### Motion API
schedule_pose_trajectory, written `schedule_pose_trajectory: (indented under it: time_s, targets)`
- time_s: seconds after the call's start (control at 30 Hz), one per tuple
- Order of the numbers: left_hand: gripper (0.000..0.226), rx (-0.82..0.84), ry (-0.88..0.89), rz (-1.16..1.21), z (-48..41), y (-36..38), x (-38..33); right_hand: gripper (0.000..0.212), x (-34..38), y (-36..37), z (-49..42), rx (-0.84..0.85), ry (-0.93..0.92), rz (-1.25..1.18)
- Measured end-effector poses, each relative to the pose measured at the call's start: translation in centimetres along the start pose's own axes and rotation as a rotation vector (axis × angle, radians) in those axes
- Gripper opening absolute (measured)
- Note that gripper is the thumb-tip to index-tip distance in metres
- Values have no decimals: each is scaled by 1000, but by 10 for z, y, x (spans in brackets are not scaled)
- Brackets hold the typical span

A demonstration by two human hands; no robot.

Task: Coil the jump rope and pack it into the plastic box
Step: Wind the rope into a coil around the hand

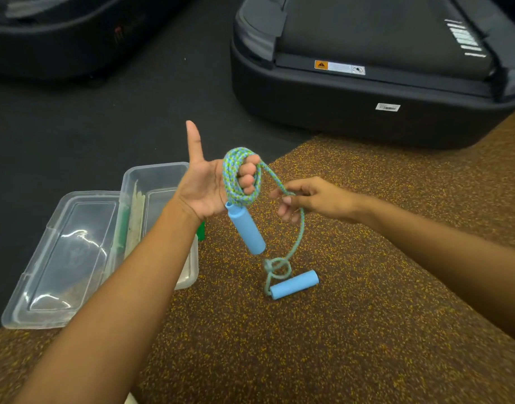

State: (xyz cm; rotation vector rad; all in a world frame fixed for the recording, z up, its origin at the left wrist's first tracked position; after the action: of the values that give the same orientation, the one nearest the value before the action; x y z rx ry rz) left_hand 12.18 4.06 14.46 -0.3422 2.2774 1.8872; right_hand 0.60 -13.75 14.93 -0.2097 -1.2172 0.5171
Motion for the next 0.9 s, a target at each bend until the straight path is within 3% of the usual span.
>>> schedule_pose_trajectory:
  time_s: [0.23,0.43,0.57,0.9]
  targets:
    - [123,0,94,10,1,1,-3,28,-7,13,0,68,77,9]
    - [118,-176,357,-48,-7,15,-3,28,-11,39,0,120,117,128]
    - [120,-247,400,-99,-9,18,-2,21,-12,46,-2,159,133,221]
    - [119,-499,407,-221,-10,13,-4,31,47,31,5,9,-136,779]
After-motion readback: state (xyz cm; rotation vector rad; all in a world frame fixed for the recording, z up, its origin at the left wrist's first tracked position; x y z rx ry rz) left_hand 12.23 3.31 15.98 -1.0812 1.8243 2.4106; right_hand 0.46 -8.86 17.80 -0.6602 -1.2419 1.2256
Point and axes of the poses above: each hand's wrist, its own z-axis away from the middle knuckle, its own y-axis out of the palm, x = y × z, the point moved 1 cm from there along -z, towards the middle knuckle, and after that the axes turned 8 degrees about z, right-handed, at the moved point
